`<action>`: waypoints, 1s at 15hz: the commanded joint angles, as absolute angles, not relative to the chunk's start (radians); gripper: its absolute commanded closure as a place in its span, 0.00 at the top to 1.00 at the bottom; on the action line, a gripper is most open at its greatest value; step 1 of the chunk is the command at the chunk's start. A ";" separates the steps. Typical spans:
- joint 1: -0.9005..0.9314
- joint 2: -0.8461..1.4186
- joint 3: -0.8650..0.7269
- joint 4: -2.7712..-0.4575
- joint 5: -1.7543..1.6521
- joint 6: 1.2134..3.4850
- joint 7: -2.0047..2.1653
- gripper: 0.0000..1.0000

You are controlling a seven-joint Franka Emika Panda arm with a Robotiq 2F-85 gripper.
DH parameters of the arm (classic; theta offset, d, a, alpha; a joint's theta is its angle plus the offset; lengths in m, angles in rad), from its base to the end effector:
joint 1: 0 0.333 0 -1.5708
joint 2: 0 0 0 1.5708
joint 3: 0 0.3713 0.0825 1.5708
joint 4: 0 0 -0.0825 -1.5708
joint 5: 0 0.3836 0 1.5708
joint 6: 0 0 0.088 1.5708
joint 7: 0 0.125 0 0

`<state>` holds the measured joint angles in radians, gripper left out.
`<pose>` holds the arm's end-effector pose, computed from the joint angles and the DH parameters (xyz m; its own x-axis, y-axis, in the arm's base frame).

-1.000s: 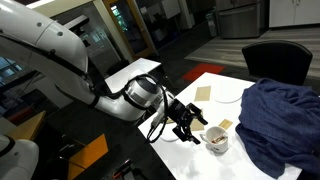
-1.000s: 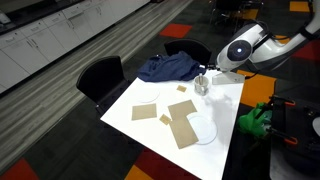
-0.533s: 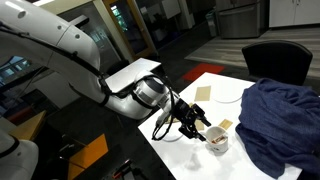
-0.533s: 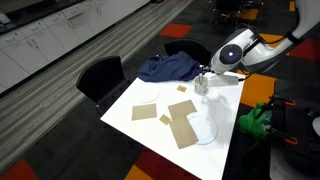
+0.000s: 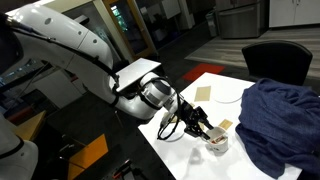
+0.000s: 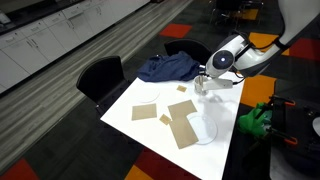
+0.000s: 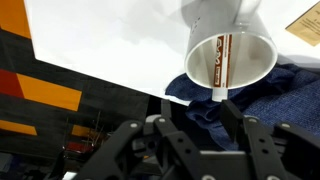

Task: Remove the red marker from the mug and place it on the table

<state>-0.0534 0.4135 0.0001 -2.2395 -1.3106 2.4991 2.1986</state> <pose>0.5474 -0.0335 0.2044 0.3826 -0.6840 0.6210 -0.9001 -0.4277 0.0835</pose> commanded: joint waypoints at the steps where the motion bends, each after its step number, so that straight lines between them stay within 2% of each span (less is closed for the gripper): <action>1: -0.032 0.458 -0.012 -2.207 -1.305 2.517 2.242 0.48; 3: -0.029 0.477 -0.013 -2.197 -1.306 2.518 2.250 0.42; 4: -0.027 0.486 -0.015 -2.192 -1.310 2.518 2.257 0.44; 5: -0.027 0.493 -0.015 -2.187 -1.310 2.519 2.258 0.41; 9: -0.027 0.525 -0.022 -2.160 -1.323 2.524 2.269 0.45; 15: -0.026 0.578 -0.033 -2.110 -1.360 2.537 2.315 0.44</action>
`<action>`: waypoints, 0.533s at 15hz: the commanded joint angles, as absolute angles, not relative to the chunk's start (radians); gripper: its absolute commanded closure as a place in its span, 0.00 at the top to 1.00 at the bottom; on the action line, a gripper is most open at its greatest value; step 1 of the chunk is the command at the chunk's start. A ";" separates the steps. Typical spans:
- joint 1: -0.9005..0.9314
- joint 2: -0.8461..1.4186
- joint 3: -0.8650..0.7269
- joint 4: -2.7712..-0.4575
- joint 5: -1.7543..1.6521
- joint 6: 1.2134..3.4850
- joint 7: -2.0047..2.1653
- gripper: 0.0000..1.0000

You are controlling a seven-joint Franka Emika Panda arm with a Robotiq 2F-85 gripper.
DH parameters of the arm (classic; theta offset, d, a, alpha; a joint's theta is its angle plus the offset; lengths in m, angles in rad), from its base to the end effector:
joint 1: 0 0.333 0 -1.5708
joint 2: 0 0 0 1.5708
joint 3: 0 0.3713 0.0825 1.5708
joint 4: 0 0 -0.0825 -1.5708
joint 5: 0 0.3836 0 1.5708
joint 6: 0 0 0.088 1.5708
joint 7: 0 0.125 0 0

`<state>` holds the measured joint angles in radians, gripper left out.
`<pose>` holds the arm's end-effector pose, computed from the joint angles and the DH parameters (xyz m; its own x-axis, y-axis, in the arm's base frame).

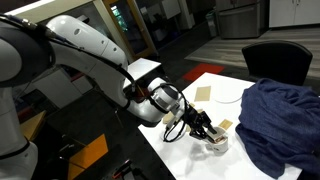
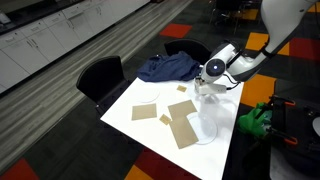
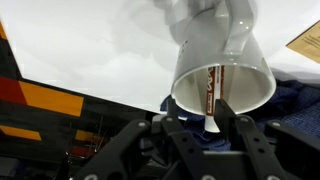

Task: Remove the red marker from the mug and place it on the table

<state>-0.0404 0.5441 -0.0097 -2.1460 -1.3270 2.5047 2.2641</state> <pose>0.5694 -0.0321 0.1609 0.3605 -0.6996 0.6170 -0.9125 -0.4015 0.0781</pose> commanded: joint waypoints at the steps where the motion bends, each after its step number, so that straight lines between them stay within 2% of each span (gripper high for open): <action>1: -0.027 0.588 -0.035 -2.102 -1.366 2.540 2.319 0.44; 8: -0.031 0.640 -0.038 -2.061 -1.389 2.561 2.336 0.43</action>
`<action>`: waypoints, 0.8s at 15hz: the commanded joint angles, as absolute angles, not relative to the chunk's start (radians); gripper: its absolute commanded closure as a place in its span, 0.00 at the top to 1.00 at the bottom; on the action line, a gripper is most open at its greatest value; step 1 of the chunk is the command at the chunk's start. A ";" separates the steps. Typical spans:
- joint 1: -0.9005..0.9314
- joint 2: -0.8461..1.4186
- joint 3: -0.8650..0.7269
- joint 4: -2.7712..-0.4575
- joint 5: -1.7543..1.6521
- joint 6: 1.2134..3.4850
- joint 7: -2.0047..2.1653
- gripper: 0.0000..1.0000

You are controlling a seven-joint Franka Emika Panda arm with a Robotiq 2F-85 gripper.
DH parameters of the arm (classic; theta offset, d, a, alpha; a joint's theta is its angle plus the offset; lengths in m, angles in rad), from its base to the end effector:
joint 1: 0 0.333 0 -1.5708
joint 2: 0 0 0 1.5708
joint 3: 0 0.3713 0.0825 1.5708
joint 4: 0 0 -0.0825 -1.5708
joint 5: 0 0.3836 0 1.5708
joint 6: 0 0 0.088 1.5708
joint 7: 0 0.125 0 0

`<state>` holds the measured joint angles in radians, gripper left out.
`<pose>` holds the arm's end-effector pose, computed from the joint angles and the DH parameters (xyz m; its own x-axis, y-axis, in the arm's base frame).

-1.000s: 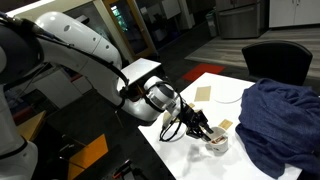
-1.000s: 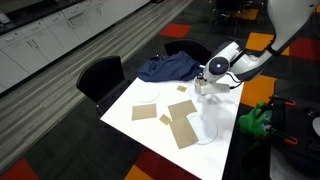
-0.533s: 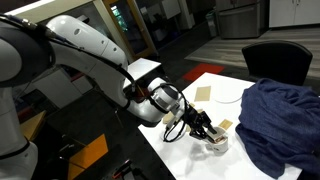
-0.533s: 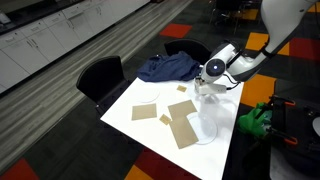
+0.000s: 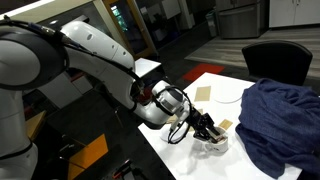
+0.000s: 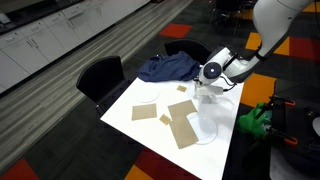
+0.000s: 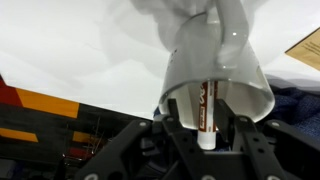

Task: Remove the red marker from the mug and place it on the table

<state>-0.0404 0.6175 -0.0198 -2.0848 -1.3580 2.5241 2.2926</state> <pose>0.5839 -0.0359 0.1375 0.3593 -0.6995 0.6177 -0.9108 -0.4071 0.0689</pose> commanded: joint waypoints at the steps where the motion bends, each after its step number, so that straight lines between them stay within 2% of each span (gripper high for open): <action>1: -0.031 0.645 -0.040 -2.057 -1.392 2.566 2.337 0.43; 6: -0.031 0.666 -0.043 -2.039 -1.401 2.575 2.341 0.42; 7: -0.031 0.668 -0.043 -2.037 -1.401 2.575 2.340 0.39; 8: -0.030 0.670 -0.043 -2.034 -1.401 2.574 2.339 0.32; 9: -0.030 0.672 -0.043 -2.032 -1.402 2.574 2.340 0.14; 10: -0.029 0.673 -0.044 -2.030 -1.403 2.572 2.341 0.12; 12: -0.028 0.674 -0.044 -2.028 -1.403 2.570 2.342 0.00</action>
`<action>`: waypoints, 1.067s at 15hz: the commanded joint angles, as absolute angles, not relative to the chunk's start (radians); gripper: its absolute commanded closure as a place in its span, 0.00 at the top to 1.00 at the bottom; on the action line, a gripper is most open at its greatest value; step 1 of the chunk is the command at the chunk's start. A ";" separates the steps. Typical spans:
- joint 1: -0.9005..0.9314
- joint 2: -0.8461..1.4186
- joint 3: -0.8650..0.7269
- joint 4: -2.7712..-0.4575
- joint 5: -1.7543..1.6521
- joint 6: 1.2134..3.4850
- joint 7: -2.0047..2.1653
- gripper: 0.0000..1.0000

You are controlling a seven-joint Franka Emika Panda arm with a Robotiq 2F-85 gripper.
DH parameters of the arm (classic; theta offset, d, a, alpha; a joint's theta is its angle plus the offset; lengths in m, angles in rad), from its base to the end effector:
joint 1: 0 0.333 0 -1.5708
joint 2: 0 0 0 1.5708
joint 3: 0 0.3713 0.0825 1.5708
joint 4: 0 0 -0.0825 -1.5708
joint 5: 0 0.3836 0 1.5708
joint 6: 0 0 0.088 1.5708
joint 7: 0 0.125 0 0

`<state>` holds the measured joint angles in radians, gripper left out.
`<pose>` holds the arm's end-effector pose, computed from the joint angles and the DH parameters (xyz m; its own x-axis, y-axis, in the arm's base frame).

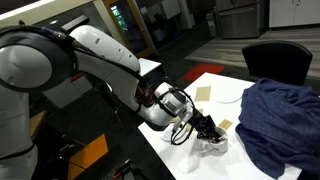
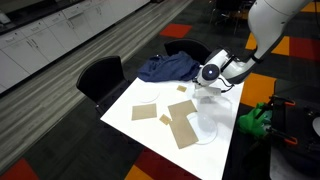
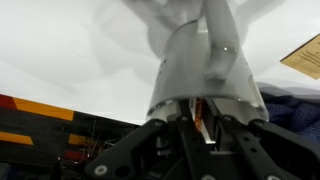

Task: Remove the red marker from the mug and place it on the table

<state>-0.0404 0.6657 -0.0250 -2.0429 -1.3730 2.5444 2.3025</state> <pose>0.5935 -0.0365 0.1220 0.3645 -0.7017 0.6122 -0.9067 -0.4174 0.0613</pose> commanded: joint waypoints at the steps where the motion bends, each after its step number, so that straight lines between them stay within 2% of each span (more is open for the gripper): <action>1: -0.026 0.670 -0.044 -2.029 -1.404 2.569 2.343 0.01; 2: -0.024 0.664 -0.044 -2.034 -1.406 2.565 2.346 0.04; 8: 0.002 0.584 -0.041 -2.097 -1.443 2.531 2.389 0.04; 16: 0.014 0.358 -0.020 -2.270 -1.455 2.486 2.386 0.04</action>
<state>0.0078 0.4886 -0.0231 -2.1625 -1.4360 2.5154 2.3709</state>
